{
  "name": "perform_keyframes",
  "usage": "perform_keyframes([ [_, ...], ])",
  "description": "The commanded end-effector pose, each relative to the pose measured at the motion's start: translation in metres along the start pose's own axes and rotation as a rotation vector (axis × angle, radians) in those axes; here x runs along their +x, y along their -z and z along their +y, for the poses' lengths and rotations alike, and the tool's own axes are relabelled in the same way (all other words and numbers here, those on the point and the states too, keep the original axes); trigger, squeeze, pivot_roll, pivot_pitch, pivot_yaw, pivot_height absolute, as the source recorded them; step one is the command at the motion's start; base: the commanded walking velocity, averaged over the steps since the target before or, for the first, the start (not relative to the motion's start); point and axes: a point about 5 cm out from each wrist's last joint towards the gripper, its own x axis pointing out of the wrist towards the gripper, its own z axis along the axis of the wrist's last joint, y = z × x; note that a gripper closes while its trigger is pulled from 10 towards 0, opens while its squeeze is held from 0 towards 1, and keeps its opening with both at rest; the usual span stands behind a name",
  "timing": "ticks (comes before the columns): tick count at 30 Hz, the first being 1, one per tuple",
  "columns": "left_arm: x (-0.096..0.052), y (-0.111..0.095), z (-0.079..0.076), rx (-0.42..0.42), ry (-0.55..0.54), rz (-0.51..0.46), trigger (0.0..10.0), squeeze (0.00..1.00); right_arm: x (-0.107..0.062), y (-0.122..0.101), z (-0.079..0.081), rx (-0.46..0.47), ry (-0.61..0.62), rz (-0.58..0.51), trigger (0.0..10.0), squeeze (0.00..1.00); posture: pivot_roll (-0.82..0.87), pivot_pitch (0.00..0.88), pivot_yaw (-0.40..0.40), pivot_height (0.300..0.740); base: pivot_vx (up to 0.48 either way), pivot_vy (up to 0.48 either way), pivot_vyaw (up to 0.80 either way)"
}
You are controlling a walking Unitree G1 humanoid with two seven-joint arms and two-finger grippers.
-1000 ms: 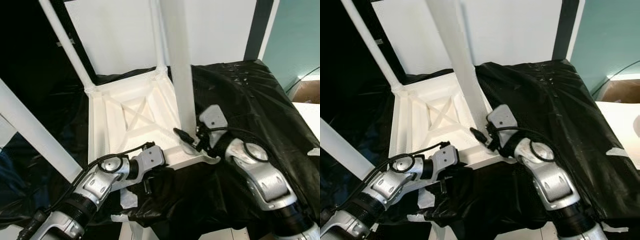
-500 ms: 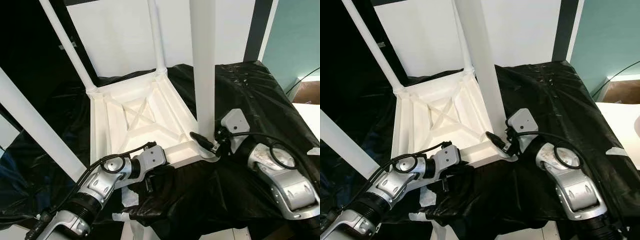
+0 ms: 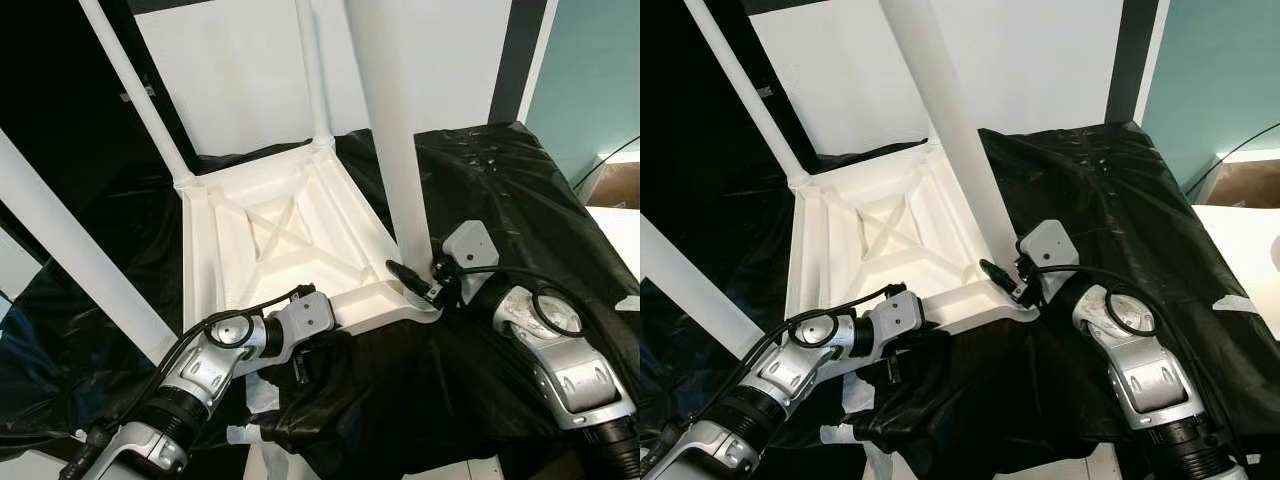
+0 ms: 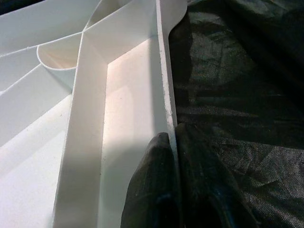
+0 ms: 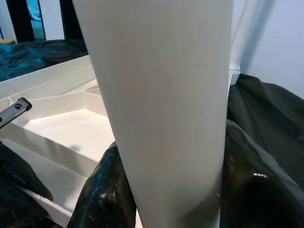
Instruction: Building children table
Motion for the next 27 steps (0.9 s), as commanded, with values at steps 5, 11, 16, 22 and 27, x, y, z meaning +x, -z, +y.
perform_keyframes([
  [5,-0.014,0.004,0.015,-0.055,-0.266,-0.033,10.0,0.00,-0.009,0.029,0.022,0.145,-0.134,0.153,10.0,0.00,-0.07,0.000,0.120,0.740,0.000,0.000,0.00],
  [11,-0.014,-0.003,0.018,-0.051,-0.271,-0.076,10.0,0.00,-0.011,0.036,0.024,0.303,-0.104,0.203,10.0,0.00,-0.08,0.000,0.122,0.740,0.000,0.000,0.00],
  [16,-0.010,-0.007,0.018,-0.043,-0.256,-0.089,10.0,0.00,-0.004,0.030,0.024,0.474,-0.051,0.222,10.0,0.00,-0.10,0.000,0.126,0.740,0.000,0.000,0.00],
  [22,-0.008,-0.008,0.017,-0.044,-0.248,-0.091,10.0,0.00,-0.002,0.021,0.019,0.493,-0.047,0.212,10.0,0.00,-0.10,0.000,0.123,0.740,0.000,0.000,0.00],
  [27,-0.008,-0.008,0.017,-0.050,-0.256,-0.093,10.0,0.00,-0.003,0.018,0.017,0.482,-0.069,0.233,10.0,0.00,-0.09,0.000,0.112,0.740,0.000,0.000,0.00],
])
